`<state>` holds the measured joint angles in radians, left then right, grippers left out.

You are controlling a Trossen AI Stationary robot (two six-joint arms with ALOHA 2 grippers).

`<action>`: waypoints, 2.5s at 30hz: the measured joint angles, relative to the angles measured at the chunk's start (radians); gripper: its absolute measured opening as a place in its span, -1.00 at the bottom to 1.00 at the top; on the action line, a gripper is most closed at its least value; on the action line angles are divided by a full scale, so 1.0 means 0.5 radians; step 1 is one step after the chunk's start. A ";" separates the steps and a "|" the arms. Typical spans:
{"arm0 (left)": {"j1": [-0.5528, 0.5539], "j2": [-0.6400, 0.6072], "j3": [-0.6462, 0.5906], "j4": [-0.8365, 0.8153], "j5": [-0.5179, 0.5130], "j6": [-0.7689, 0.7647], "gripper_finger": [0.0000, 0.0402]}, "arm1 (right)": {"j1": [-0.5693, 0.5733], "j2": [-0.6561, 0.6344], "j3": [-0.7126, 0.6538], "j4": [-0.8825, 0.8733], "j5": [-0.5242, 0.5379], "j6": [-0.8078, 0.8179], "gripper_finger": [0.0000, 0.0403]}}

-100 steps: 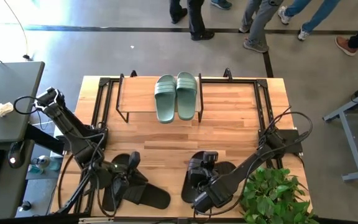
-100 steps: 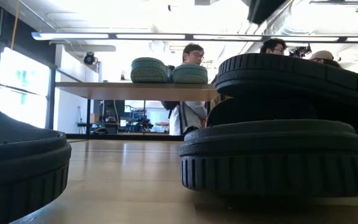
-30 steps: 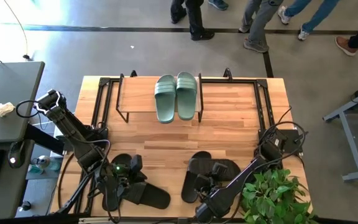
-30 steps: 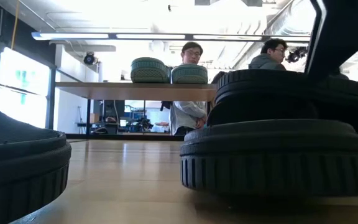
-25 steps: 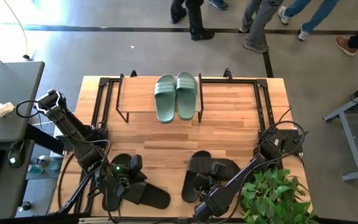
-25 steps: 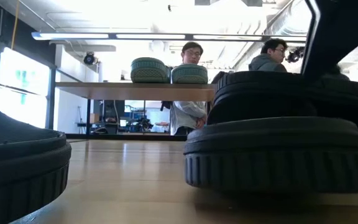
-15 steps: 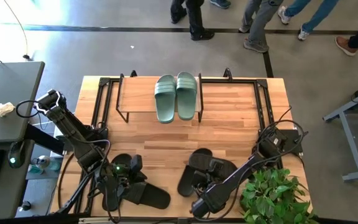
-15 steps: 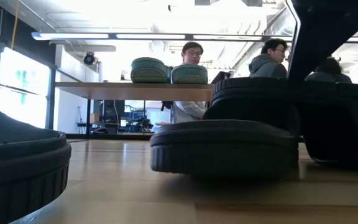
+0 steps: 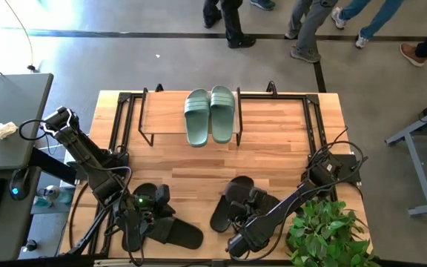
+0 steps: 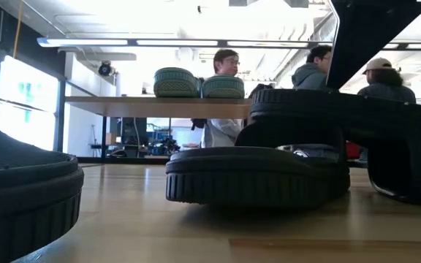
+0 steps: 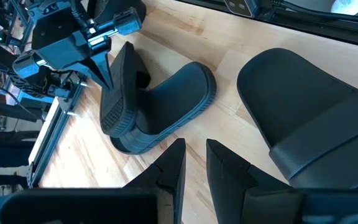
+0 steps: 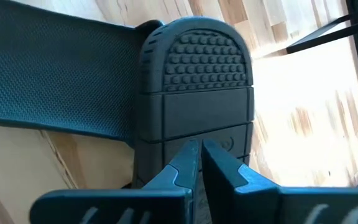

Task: Pick and place slides into the shelf
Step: Put the black slide under the shelf

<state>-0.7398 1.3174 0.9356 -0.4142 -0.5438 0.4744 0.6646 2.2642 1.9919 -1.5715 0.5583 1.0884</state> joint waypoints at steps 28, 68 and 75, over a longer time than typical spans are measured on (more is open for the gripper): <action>0.001 0.000 0.000 0.001 0.000 0.054 -0.73 | 0.084 -0.003 0.114 0.105 -0.226 -0.016 0.01; 0.001 0.000 0.000 -0.002 -0.220 0.166 -0.74 | 0.048 0.008 -0.089 -0.002 -0.127 0.232 -1.00; 0.002 0.000 0.000 -0.012 -0.320 0.364 -0.74 | 0.060 -0.108 -0.088 0.002 -0.027 0.215 -1.00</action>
<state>-0.7387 1.3174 0.9356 -0.4201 -0.7036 0.6561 0.6946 2.2105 1.9480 -1.5707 0.5449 1.1960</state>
